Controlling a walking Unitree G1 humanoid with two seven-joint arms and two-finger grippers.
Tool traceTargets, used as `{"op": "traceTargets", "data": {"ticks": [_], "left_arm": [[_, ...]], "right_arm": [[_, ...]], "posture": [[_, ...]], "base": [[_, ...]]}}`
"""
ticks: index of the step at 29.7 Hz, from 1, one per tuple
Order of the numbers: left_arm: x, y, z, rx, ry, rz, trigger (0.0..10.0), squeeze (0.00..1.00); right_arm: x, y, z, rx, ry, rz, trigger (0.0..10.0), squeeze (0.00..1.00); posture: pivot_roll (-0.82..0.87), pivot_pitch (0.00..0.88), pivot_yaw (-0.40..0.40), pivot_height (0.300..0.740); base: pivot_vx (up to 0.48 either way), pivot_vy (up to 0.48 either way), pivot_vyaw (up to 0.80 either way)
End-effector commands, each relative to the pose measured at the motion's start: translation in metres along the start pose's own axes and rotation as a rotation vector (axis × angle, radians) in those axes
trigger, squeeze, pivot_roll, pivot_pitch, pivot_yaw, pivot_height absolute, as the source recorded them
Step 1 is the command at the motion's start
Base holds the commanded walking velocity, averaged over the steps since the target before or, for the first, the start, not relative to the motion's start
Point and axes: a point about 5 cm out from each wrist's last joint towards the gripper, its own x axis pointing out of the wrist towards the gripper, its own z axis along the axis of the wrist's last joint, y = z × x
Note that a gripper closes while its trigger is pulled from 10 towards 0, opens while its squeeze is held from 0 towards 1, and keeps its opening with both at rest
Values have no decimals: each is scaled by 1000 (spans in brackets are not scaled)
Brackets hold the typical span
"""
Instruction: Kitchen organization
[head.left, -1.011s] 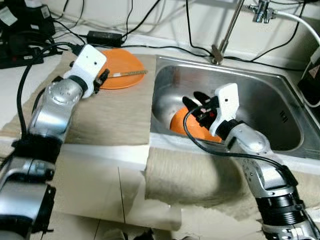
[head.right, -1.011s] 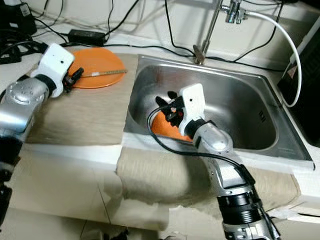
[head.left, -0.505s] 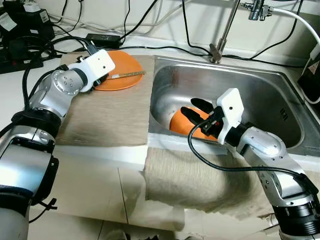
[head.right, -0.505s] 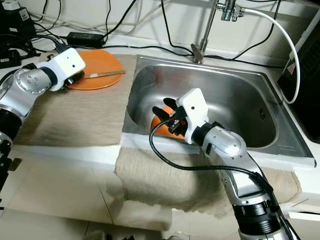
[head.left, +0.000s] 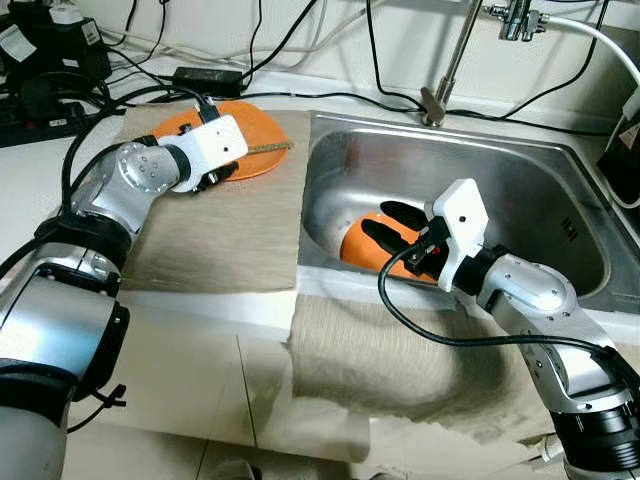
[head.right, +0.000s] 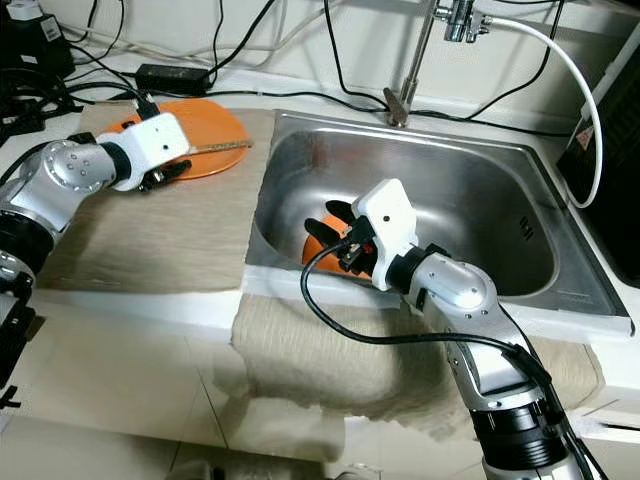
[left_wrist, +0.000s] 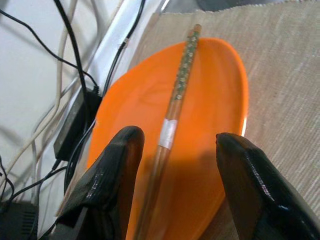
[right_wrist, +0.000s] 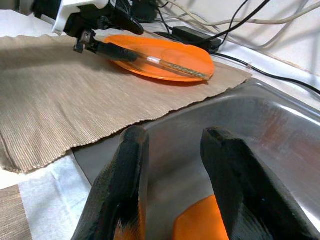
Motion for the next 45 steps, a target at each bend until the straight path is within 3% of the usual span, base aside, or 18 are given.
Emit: {"op": "traceTargets", "data": {"ticks": [1,5,12,17,27,30,37,41,45], "left_arm": [[1,1,3,26,0,-5,10000,0],[2,-2,0,89,31,-14,10000,0],[2,-2,-4,126,66,11,10000,0],[2,4,1,80,38,45,10000,0],[-2,19,13,-102,-73,58,10000,0],[-3,20,7,-39,-15,98,10000,0],[-4,25,8,-24,-7,149,10000,0],[-11,42,13,-33,-32,205,10000,0],[-14,49,14,-27,-36,213,10000,0]], "right_arm": [[-1,1,3,-1,-3,18,10000,0],[-3,2,2,-8,2,27,10000,0],[-2,3,3,-12,0,35,10000,0],[-2,2,4,-13,-1,35,10000,0],[-7,2,4,-2,5,30,10000,0],[-9,2,4,0,6,16,10000,0],[-11,4,11,8,-18,13,10000,0],[-17,2,27,35,-93,-7,10000,0],[-20,-1,38,37,-136,1,10000,0]], "posture": [[-108,0,-33,740],[-108,0,-30,740],[-109,0,-27,740],[-113,0,-25,740],[-124,17,-22,740],[-127,32,-22,740],[-135,73,-25,740],[-137,138,-46,740],[-144,179,-53,740]], "base": [[0,0,0],[0,0,0],[0,0,0],[0,0,0],[0,0,0],[0,0,0],[0,0,0],[0,0,0],[0,0,0]]}}
